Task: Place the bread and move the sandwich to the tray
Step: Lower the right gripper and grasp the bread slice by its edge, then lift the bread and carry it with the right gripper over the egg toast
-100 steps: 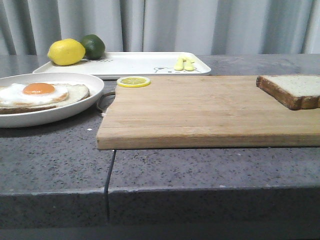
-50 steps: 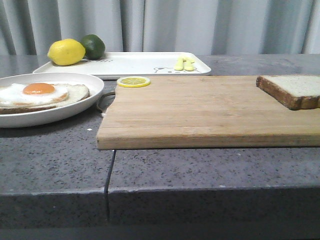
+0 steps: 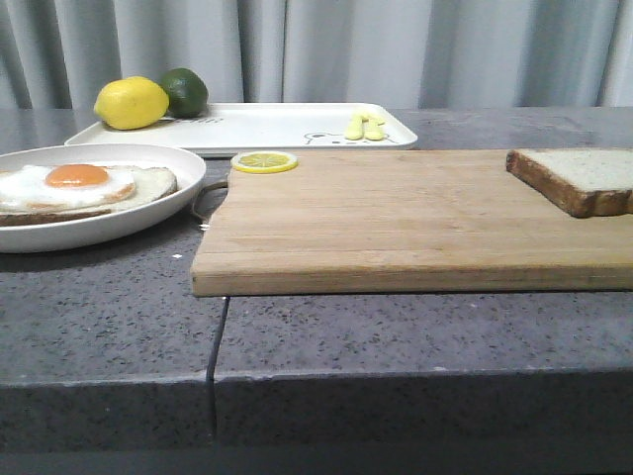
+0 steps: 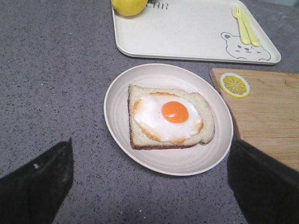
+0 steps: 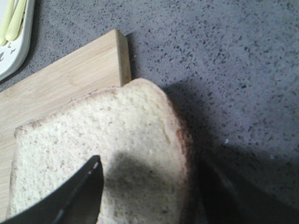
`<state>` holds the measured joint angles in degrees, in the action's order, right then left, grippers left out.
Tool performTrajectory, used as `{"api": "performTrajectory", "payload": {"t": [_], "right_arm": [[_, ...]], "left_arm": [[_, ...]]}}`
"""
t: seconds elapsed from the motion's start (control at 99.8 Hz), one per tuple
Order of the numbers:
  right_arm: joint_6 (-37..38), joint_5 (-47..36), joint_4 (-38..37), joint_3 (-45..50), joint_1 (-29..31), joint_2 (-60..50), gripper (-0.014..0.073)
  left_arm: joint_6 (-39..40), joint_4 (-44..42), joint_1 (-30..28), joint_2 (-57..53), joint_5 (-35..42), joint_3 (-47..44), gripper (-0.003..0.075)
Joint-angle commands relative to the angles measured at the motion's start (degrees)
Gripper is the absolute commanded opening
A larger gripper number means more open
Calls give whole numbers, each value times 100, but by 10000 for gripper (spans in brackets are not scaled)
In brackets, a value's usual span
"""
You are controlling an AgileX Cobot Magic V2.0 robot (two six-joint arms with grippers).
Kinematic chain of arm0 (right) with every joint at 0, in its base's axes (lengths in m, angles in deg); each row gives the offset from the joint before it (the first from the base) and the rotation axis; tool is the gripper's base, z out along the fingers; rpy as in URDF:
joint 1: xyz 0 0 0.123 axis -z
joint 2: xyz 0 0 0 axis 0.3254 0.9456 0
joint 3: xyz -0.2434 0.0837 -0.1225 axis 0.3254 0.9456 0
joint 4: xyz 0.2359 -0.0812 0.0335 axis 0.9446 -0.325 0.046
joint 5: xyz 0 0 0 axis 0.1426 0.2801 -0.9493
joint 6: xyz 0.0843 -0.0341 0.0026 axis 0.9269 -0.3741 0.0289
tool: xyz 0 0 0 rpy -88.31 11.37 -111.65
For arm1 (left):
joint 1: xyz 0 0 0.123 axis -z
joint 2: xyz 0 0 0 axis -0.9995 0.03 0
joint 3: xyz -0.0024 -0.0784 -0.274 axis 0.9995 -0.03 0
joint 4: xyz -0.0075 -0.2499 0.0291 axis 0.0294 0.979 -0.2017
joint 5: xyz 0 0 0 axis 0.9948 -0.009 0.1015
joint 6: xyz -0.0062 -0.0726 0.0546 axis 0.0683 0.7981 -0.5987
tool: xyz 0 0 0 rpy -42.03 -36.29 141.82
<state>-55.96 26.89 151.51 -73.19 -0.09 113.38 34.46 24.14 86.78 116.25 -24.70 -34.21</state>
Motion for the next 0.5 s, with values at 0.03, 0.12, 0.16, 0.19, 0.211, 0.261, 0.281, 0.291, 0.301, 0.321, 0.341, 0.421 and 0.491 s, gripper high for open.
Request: {"api": "performTrajectory", "payload": {"t": [0.03,0.12,0.16,0.19,0.211,0.261,0.281,0.291,0.301,0.321,0.341,0.421,0.491], "right_arm": [[-85,166,219,-184,40,-130,364],[-85,148,219,-181,40,-130,287],[-85,120,219,-173,40,-130,247],[-79,106,219,-154,40,-130,219],[-79,82,227,-143,40,-130,198],[-79,52,228,-124,40,-130,146],[-79,45,228,-120,40,-130,124],[-79,45,228,-120,40,-130,109],[-79,39,228,-120,40,-130,101],[-79,40,228,-120,40,-130,80],[-79,40,228,-120,40,-130,59],[30,90,228,-120,40,-130,0],[108,212,228,-127,40,-171,-26]], "left_arm": [[6,145,-11,68,336,193,617],[6,145,-11,68,336,193,617],[6,145,-11,68,336,193,617],[6,145,-11,68,336,193,617],[6,145,-11,68,336,193,617],[6,145,-11,68,336,193,617],[6,145,-11,68,336,193,617],[6,145,-11,68,336,193,617],[6,145,-11,68,336,193,617],[6,145,-11,68,336,193,617],[6,145,-11,68,336,193,617],[6,145,-11,68,336,193,617],[6,145,-11,68,336,193,617]]}}
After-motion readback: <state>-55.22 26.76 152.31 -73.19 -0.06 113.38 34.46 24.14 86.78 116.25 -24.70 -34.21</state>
